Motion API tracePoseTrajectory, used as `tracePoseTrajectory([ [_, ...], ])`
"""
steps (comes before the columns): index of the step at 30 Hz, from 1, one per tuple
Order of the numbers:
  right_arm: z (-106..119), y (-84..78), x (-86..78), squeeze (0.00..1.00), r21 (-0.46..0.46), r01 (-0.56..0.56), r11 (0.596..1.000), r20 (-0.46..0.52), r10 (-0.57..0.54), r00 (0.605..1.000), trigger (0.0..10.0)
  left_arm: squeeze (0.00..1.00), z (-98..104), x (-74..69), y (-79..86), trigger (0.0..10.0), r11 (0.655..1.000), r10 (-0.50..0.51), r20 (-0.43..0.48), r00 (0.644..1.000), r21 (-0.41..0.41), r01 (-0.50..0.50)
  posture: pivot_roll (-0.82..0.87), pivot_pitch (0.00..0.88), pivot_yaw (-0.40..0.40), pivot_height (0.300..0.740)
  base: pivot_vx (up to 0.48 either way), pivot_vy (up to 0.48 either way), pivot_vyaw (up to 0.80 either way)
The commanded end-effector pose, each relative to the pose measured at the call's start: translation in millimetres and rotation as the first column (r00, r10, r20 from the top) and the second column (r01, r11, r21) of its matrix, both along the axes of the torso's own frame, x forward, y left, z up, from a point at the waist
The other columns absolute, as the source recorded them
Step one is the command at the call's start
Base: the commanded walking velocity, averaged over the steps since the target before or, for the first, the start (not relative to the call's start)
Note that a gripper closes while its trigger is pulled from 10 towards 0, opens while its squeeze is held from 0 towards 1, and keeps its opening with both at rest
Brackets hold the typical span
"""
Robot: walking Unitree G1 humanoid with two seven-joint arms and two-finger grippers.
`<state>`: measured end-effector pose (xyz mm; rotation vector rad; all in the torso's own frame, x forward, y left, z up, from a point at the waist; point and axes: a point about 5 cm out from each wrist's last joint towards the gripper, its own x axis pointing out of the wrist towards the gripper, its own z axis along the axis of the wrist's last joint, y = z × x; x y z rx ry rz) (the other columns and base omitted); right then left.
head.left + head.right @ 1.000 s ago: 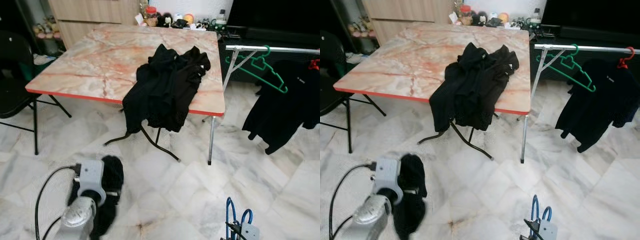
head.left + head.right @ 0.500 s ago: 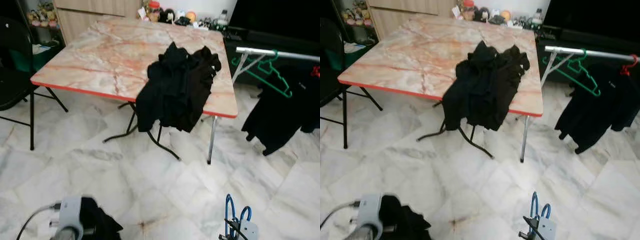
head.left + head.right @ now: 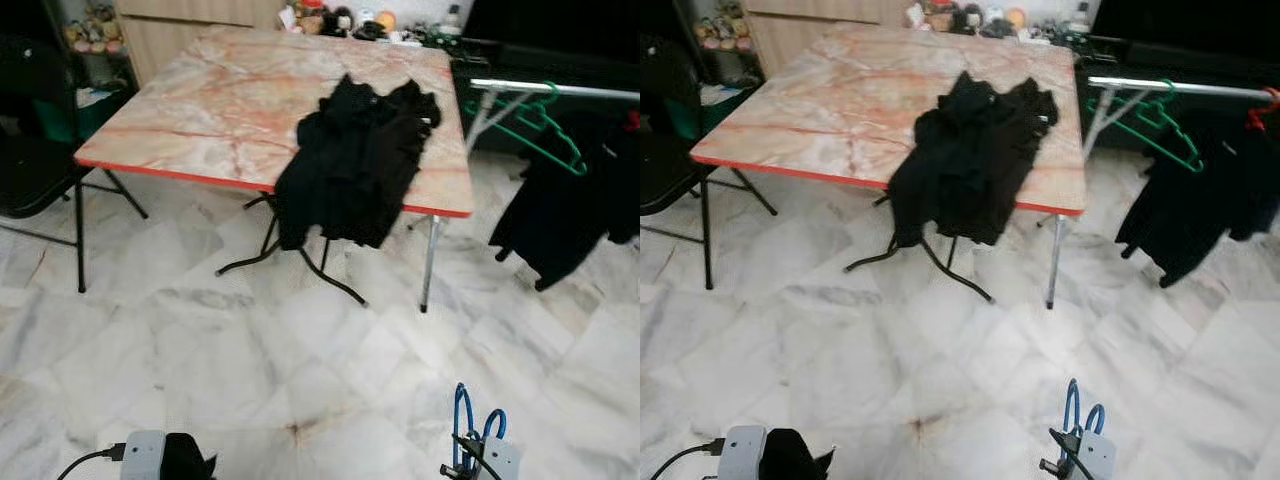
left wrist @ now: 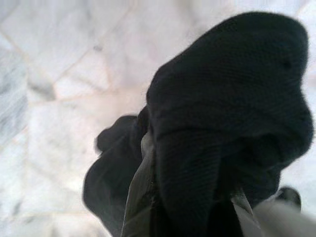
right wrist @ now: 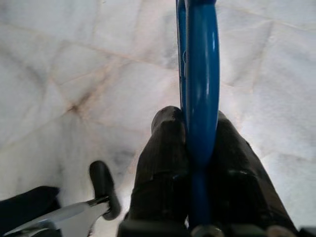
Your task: Hang hanger
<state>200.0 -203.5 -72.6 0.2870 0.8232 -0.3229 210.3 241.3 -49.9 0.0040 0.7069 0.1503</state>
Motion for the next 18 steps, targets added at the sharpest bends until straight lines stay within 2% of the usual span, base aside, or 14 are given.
tracePoseTrajectory([
  [1,-4.0,2.1,-6.1,0.0,0.023,0.022,1.0,-0.024,-0.021,0.999,10.0,0.0,-5.3,-6.1,-3.5,10.0,1.0,0.01,-0.013,1.0,-0.014,-0.01,0.12,0.138,-0.03,0.74,0.0,0.0,0.0],
  [14,-3.7,0.5,-6.2,0.0,0.018,0.012,1.0,-0.024,-0.012,1.0,10.0,0.0,-11.2,-14.5,-4.3,10.0,1.0,0.011,-0.03,1.0,-0.017,-0.011,0.12,0.133,-0.035,0.74,0.0,0.0,0.0],
  [18,-3.7,1.2,-5.7,0.0,0.016,-0.001,1.0,-0.027,0.001,1.0,10.0,0.0,-14.9,-21.4,-2.4,10.0,1.0,0.015,-0.051,0.999,-0.015,-0.016,0.12,0.132,-0.038,0.74,0.0,0.0,0.0],
])
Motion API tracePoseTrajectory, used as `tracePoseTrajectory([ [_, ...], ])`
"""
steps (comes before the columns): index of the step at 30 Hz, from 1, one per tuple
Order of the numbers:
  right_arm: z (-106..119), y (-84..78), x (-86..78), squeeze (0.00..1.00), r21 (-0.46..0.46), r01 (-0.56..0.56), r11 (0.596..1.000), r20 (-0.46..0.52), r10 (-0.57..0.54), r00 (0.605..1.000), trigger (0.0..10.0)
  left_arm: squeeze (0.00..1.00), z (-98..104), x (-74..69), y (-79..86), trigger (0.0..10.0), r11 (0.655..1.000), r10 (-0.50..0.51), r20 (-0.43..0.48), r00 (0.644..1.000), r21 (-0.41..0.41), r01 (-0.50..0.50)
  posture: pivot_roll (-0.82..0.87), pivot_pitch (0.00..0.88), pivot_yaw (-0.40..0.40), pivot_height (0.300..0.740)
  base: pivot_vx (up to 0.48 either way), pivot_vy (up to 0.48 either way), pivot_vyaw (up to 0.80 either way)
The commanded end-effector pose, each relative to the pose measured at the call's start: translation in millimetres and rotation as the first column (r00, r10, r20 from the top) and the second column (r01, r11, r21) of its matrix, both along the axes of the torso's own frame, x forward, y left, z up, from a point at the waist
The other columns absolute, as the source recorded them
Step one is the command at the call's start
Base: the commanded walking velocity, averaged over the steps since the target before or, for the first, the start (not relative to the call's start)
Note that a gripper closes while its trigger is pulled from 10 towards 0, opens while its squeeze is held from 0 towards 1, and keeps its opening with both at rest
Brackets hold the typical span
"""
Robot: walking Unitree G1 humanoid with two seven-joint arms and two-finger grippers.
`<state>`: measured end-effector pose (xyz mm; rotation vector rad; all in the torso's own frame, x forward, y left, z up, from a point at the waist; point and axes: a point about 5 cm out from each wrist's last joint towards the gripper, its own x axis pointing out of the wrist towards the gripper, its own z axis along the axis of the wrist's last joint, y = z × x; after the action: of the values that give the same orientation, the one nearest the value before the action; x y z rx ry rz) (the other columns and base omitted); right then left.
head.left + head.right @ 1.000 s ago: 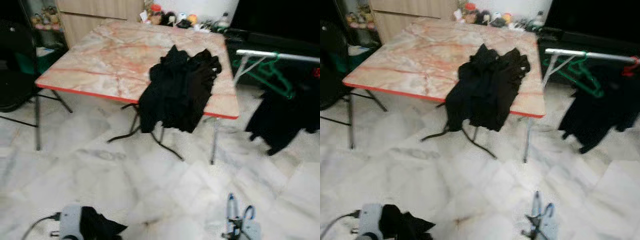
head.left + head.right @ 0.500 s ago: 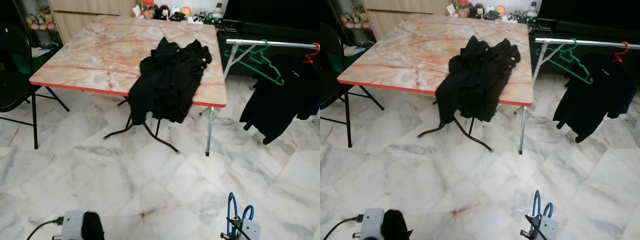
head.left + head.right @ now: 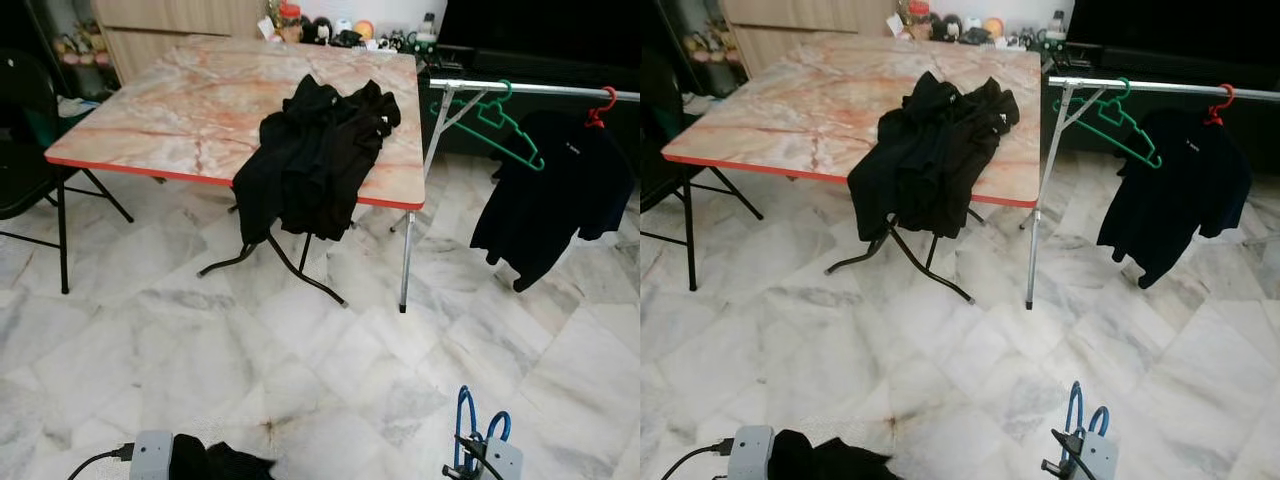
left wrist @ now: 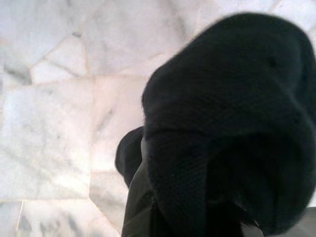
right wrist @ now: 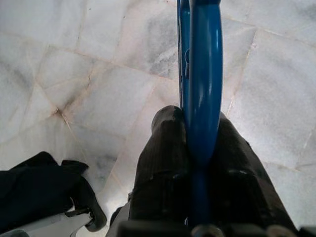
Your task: Hang hanger
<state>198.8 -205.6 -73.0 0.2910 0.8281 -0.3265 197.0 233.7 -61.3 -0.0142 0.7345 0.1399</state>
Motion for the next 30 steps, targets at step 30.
tracePoseTrajectory([
  [30,-3.2,9.4,-2.8,0.0,0.011,-0.101,0.995,-0.022,0.101,0.995,10.0,0.0,-9.5,-14.0,3.0,10.0,0.992,-0.101,-0.12,0.988,0.06,0.108,0.1,0.141,-0.051,0.74,0.0,0.0,0.0],
])
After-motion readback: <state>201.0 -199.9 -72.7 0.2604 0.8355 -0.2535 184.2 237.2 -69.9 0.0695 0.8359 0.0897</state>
